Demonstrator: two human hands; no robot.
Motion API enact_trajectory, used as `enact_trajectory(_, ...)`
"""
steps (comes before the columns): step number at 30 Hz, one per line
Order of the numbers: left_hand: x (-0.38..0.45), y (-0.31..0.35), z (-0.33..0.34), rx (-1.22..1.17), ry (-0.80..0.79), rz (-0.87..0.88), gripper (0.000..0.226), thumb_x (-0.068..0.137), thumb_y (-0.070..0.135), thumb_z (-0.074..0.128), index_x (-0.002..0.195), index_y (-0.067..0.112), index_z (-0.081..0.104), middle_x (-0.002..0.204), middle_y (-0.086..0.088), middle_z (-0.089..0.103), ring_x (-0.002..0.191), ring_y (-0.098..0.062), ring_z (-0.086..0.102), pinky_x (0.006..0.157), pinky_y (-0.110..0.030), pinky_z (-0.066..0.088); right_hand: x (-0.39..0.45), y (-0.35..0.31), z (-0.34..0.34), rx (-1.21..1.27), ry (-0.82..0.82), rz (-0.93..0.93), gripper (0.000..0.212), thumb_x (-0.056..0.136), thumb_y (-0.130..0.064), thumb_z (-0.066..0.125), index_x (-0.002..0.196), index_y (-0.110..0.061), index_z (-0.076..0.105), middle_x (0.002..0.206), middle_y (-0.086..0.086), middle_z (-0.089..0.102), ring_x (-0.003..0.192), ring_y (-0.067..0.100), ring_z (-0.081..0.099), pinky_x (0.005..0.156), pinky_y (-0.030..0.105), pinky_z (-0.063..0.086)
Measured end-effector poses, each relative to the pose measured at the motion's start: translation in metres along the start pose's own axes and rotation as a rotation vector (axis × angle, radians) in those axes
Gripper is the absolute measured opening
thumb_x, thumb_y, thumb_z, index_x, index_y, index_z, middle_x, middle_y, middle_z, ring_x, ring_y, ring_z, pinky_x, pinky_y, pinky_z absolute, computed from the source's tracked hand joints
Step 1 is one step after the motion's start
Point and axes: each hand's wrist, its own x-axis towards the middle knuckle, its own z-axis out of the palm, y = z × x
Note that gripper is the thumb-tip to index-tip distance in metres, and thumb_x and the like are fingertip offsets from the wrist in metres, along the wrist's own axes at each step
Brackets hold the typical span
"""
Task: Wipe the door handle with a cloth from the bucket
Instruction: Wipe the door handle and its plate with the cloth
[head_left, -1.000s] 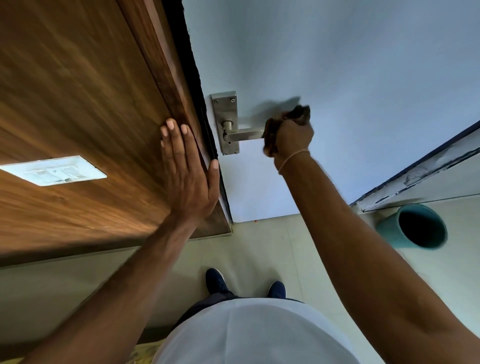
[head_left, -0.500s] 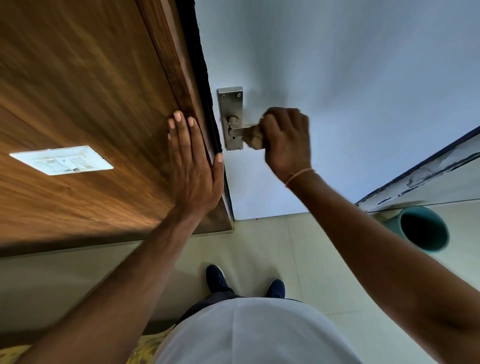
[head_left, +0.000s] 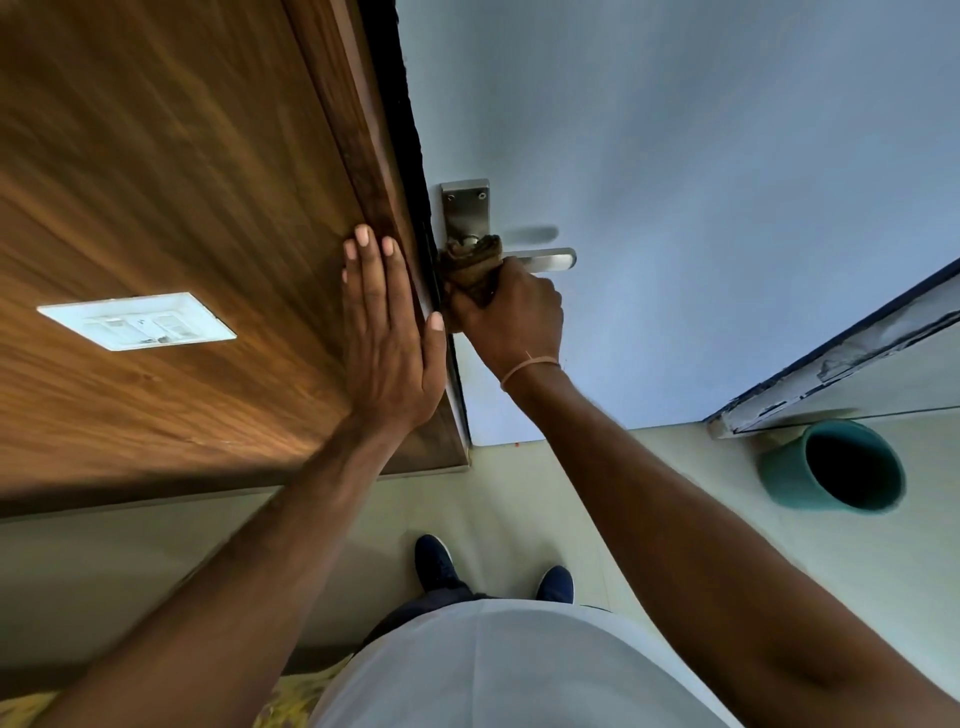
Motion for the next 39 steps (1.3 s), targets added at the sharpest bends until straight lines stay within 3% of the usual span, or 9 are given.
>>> enact_trajectory(9,-0.001,0.000,0.003,0.019,0.005,-0.003,0.074,0.106,0.025,0.047,0.165,-0.008,0.017,0.174,-0.033,0.015,0.165,-0.046,0.013,0.135,-0.057,0.018,0.016,0.014,-0.024,0.072,0.010,0.038,0.040,0.076,-0.056,0.065,0.098,-0.024,0.076,0.088,-0.002,0.078,0.079,0.020,0.071,0.077,0.035,0.062)
enact_trajectory(17,0.000,0.005,0.002,0.018,0.010,0.001,0.074,0.107,0.025,0.046,0.165,-0.010,0.016,0.174,-0.035,0.015,0.165,-0.048,0.012,0.134,-0.059,0.018,0.030,0.056,-0.056,0.068,0.039,0.213,0.040,0.070,-0.053,0.067,0.098,-0.025,0.073,0.086,-0.004,0.077,0.084,0.023,0.072,0.078,0.037,0.061)
enact_trajectory(20,0.001,0.006,-0.001,0.017,-0.004,0.003,0.073,0.107,0.024,0.046,0.165,-0.010,0.017,0.174,-0.035,0.014,0.165,-0.048,0.012,0.134,-0.060,0.018,0.028,0.072,-0.064,0.131,0.066,0.297,0.034,0.071,-0.048,0.070,0.096,-0.024,0.072,0.082,-0.007,0.075,0.083,0.019,0.072,0.073,0.029,0.057)
enact_trajectory(23,0.000,0.007,-0.003,0.035,-0.016,-0.003,0.074,0.107,0.024,0.047,0.165,-0.010,0.016,0.174,-0.034,0.013,0.165,-0.047,0.011,0.135,-0.058,0.017,0.020,0.084,-0.065,0.311,0.093,0.403,0.022,0.077,-0.042,0.074,0.090,-0.024,0.070,0.076,-0.012,0.069,0.087,0.017,0.071,0.067,0.018,0.048)
enact_trajectory(26,0.000,0.008,-0.005,0.037,-0.024,-0.011,0.074,0.108,0.027,0.046,0.166,-0.010,0.016,0.174,-0.034,0.013,0.165,-0.046,0.011,0.135,-0.057,0.016,0.010,0.092,-0.060,0.591,0.085,0.508,0.017,0.076,-0.037,0.075,0.086,-0.024,0.073,0.076,-0.006,0.076,0.078,0.018,0.076,0.084,0.041,0.065)
enact_trajectory(28,-0.001,0.011,-0.005,0.030,-0.019,-0.020,0.074,0.109,0.029,0.045,0.165,-0.010,0.016,0.175,-0.034,0.012,0.165,-0.046,0.011,0.136,-0.056,0.015,0.001,0.094,-0.060,0.826,0.021,0.541,0.020,0.083,-0.025,0.077,0.101,-0.016,0.076,0.082,-0.001,0.076,0.075,0.016,0.074,0.085,0.044,0.067)
enact_trajectory(31,-0.003,0.024,-0.007,-0.016,-0.021,-0.056,0.073,0.110,0.028,0.046,0.165,-0.010,0.016,0.175,-0.035,0.009,0.166,-0.045,0.010,0.135,-0.057,0.016,-0.011,0.096,-0.066,1.163,-0.146,0.558,0.033,0.095,-0.007,0.067,0.128,-0.007,0.068,0.097,0.006,0.076,0.093,0.024,0.076,0.087,0.036,0.064)
enact_trajectory(34,-0.010,0.053,-0.005,-0.106,-0.039,-0.089,0.069,0.110,0.027,0.049,0.166,-0.006,0.023,0.176,-0.032,0.010,0.166,-0.041,0.013,0.133,-0.057,0.022,-0.022,0.102,-0.077,1.406,-0.296,0.586,0.040,0.098,0.001,0.059,0.137,-0.005,0.062,0.115,0.016,0.071,0.123,0.040,0.070,0.104,0.049,0.059)
enact_trajectory(39,-0.011,0.100,0.008,-0.442,-0.296,-0.105,0.052,0.112,0.038,0.034,0.147,0.009,0.059,0.157,-0.009,0.053,0.150,-0.022,0.046,0.123,-0.049,0.043,-0.039,0.117,-0.093,1.699,-0.415,0.622,0.051,0.084,0.000,0.043,0.132,-0.007,0.061,0.132,0.021,0.060,0.142,0.048,0.052,0.120,0.059,0.042)
